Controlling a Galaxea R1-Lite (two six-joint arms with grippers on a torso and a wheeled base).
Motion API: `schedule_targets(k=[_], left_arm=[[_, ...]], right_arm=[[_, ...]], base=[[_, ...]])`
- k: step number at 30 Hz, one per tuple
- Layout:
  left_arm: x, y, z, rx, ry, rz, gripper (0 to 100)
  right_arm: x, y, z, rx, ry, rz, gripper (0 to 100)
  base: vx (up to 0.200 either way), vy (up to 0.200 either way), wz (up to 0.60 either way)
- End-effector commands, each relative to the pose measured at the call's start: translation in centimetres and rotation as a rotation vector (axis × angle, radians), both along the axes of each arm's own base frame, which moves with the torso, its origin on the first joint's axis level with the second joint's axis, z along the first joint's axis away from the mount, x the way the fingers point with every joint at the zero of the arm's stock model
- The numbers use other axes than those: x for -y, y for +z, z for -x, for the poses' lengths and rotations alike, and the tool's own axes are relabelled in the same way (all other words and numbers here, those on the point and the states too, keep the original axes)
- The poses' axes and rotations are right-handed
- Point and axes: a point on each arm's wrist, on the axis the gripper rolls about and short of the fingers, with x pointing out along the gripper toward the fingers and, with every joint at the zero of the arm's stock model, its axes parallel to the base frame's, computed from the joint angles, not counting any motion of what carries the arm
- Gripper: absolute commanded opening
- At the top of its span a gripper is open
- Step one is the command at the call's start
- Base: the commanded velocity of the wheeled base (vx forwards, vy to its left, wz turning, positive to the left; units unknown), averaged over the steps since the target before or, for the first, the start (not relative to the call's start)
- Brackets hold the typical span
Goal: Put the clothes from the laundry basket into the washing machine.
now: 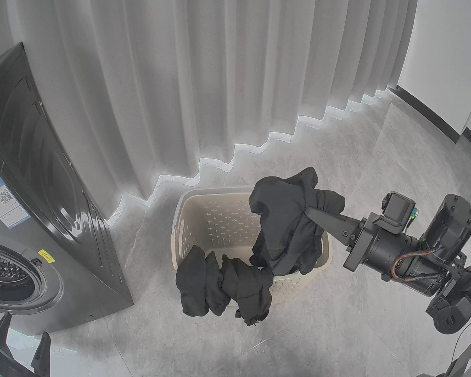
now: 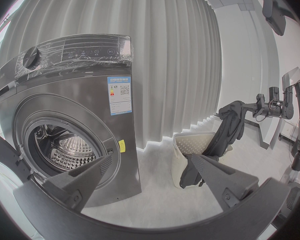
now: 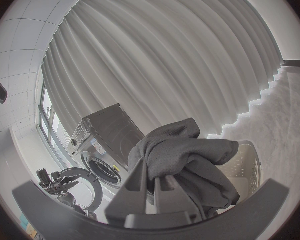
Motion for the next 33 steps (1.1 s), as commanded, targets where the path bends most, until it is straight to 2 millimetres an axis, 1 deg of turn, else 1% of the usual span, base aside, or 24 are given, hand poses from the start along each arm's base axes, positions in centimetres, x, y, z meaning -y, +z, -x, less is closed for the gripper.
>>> schedule_targets(k=[1,2,4,7,11,16,25,28,30,33], left_arm=[[0.0,-0.5,0.0,-0.004,0.0,0.003,100],[0.0,-0.5,0.0,-0.004,0.0,0.003,100],[0.0,-0.5,0.0,-0.004,0.0,0.001,100],[0.0,-0.5,0.0,-0.004,0.0,0.001,100],[0.0,-0.5,0.0,-0.004,0.0,0.0,100],[0.0,-0.5,0.0,-0.004,0.0,-0.005,100],[0.0,-0.5,0.0,-0.004,0.0,-0.005,100],[0.0,-0.5,0.0,-0.004,0.0,-0.005,100],[0.0,-0.5,0.0,-0.004,0.0,-0.005,100],[0.0,-0.5,0.0,-0.004,0.0,-0.005,100]], right_arm=[[0.0,0.2,-0.1,0.018,-0.004,0.006,0],[0.0,0.2,-0.1,0.018,-0.004,0.006,0],[0.1,0.4,-0.3,0.042,-0.005,0.018,0],[0.1,0.6,-0.3,0.077,0.072,0.04,0],[0.5,0.7,-0.5,0.086,0.089,0.041,0],[0.4,1.2,-0.4,0.102,0.12,0.031,0],[0.4,1.5,0.2,0.101,0.168,0.012,0],[0.5,1.6,0.9,0.1,0.185,0.011,0],[0.2,1.5,1.9,0.099,0.245,0.013,0],[0.4,1.3,3.5,0.093,0.334,0.025,0]], base=[[0.0,0.0,0.0],[0.0,0.0,0.0],[-0.2,0.0,0.0],[-0.2,0.0,0.0],[-0.2,0.0,0.0],[0.0,0.0,0.0],[0.0,0.0,0.0],[0.0,0.0,0.0],[0.0,0.0,0.0],[0.0,0.0,0.0]])
